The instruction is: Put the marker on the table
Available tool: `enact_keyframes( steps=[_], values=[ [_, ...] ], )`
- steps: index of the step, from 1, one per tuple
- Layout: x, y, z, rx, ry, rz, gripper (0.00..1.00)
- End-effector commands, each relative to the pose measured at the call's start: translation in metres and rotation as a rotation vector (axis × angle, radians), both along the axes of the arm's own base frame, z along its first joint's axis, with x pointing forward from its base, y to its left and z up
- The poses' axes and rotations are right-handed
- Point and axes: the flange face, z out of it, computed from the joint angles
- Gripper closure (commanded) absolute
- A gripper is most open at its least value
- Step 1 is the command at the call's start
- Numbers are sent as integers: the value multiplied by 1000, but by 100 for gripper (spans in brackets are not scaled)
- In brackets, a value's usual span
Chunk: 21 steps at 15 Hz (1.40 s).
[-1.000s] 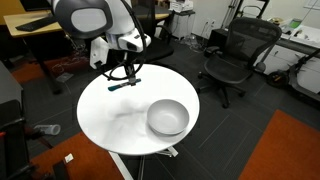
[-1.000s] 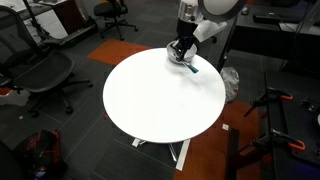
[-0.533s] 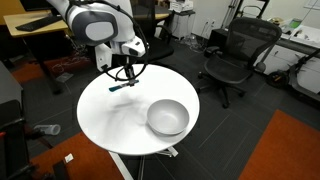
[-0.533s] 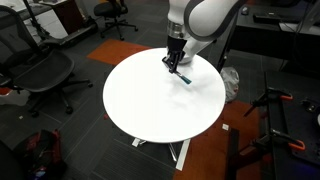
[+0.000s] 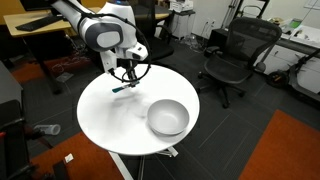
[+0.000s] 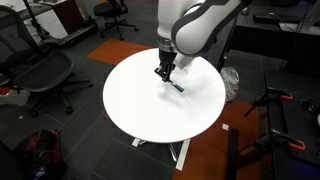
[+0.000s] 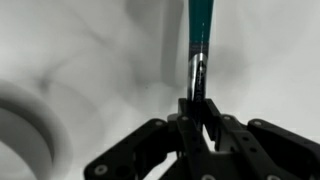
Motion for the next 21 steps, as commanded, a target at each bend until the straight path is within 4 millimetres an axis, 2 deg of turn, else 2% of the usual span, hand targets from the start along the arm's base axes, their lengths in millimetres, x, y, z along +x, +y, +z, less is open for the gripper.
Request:
enact_keyframes(
  steps=[1,2,3,10,11,16,21],
  values=[
    [14,16,-6,-6,-18,-1,95],
    [15,19,-8,-5,-16,3,56],
    [16,23,-9,-5,-14,8,56],
    [21,30,-9,2,-27,14,3],
    [21,29,-7,2,-29,14,0],
    [14,30,4,4,-42,18,0],
    [1,31,28,7,-70,12,0]
  ],
)
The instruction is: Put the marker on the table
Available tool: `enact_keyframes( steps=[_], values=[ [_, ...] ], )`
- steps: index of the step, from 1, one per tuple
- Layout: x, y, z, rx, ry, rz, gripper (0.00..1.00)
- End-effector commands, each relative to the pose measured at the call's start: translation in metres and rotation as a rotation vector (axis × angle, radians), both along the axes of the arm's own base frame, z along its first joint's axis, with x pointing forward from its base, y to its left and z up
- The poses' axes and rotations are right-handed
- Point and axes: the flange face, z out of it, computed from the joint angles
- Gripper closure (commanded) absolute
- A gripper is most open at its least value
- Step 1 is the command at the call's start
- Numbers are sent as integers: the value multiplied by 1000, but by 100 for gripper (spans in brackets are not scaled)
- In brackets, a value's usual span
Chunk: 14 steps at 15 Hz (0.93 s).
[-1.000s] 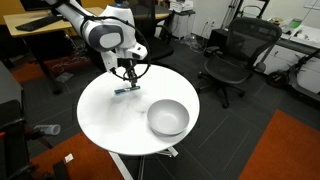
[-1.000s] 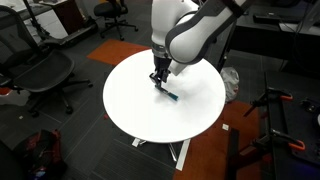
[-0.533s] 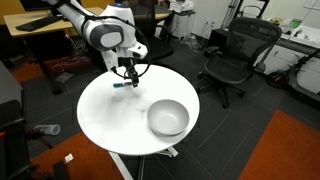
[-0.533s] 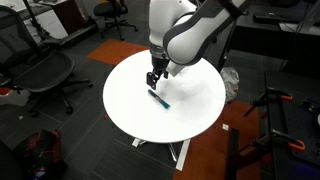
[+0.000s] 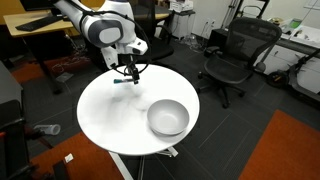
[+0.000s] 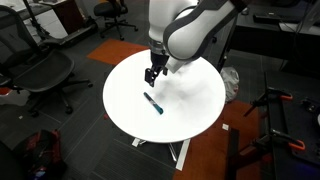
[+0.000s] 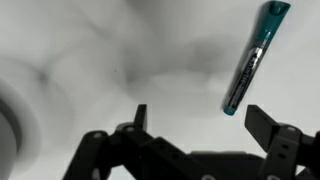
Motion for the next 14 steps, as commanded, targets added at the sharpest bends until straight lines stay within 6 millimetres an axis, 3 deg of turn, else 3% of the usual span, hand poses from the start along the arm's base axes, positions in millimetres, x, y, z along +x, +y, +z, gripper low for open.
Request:
enact_keyframes(
  steps=[1,6,14],
  values=[
    [-22,4,29,10,-36,-23,0],
    [-47,5,59,10,-56,-21,0],
    [-106,-65,115,-3,-89,-67,0]
  ],
)
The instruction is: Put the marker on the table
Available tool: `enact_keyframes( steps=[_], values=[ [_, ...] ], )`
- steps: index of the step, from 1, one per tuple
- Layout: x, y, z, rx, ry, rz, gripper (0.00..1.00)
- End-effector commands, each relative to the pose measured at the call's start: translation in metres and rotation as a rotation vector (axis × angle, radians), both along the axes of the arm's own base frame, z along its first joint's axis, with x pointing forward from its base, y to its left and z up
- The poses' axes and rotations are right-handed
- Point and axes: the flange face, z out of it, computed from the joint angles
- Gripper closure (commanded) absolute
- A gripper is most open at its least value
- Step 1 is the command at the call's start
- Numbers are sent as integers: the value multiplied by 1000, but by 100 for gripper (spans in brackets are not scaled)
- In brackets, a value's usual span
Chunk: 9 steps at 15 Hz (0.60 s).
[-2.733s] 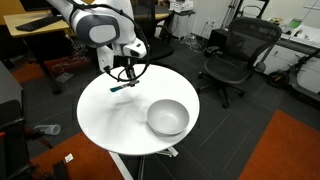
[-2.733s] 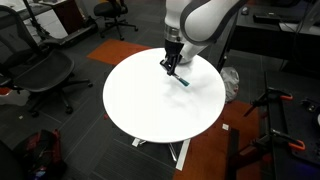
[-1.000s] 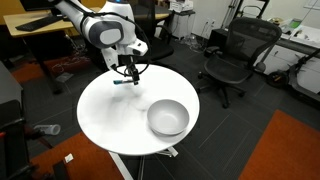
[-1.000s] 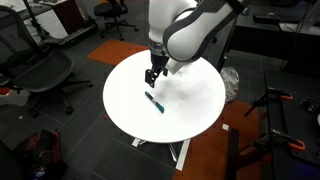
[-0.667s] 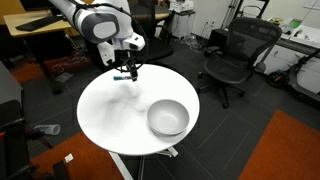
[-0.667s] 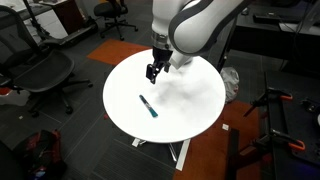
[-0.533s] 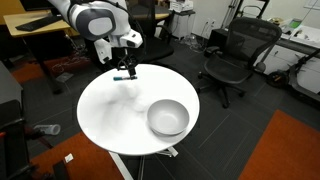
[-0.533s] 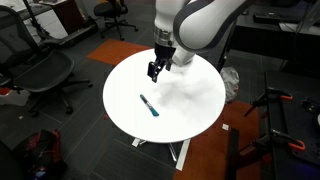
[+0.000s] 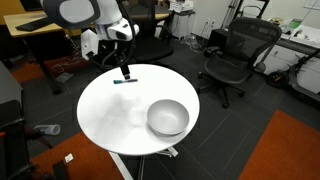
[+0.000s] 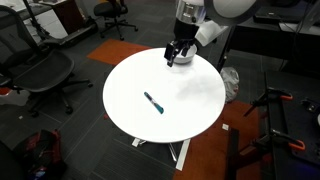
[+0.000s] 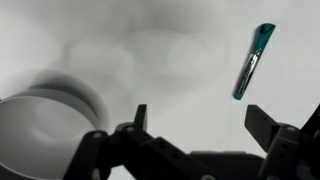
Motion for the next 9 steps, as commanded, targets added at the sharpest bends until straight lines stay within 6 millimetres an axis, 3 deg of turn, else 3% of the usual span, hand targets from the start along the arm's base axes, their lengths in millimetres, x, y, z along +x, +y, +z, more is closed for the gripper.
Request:
enact_keyframes(
  steps=[1,2,3,5,9],
  values=[
    [-35,-27,30,-9,-35,-12,0],
    [-39,-34,35,-11,-38,-16,0],
    [-20,-26,21,-1,-19,-27,0],
    [-29,-35,30,-2,-28,-32,0],
    [-32,-35,31,-1,-27,-32,0]
  ],
)
